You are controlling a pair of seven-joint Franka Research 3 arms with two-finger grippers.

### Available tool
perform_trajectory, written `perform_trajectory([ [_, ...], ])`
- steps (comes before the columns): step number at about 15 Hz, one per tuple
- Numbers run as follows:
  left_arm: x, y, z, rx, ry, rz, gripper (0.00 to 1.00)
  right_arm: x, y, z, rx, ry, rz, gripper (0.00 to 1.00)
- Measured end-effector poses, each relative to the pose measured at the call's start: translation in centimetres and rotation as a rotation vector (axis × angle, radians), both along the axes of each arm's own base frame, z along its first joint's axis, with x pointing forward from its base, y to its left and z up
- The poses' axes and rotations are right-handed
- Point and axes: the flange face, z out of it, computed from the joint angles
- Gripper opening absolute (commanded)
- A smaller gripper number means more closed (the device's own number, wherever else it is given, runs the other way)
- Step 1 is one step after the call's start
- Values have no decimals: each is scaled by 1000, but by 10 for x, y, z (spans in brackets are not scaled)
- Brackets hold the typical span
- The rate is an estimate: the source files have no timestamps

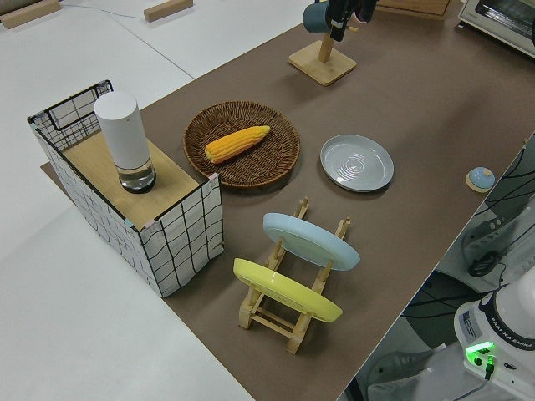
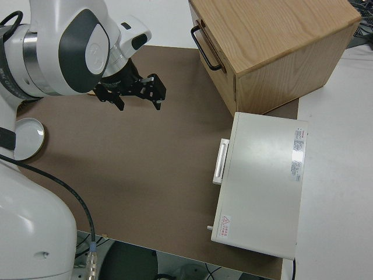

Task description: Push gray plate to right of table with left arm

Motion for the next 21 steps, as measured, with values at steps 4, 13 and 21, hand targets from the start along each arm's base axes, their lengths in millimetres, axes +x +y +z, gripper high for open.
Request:
perform_trajectory([
  [4,0,0,0,0,0,-1,993,0,0,0,0,0,0,996],
  [13,0,-1,0,0,0,-1,993,0,0,0,0,0,0,996],
  [21,-2,-9,6,-2,-18,-17,993,0,0,0,0,0,0,996],
])
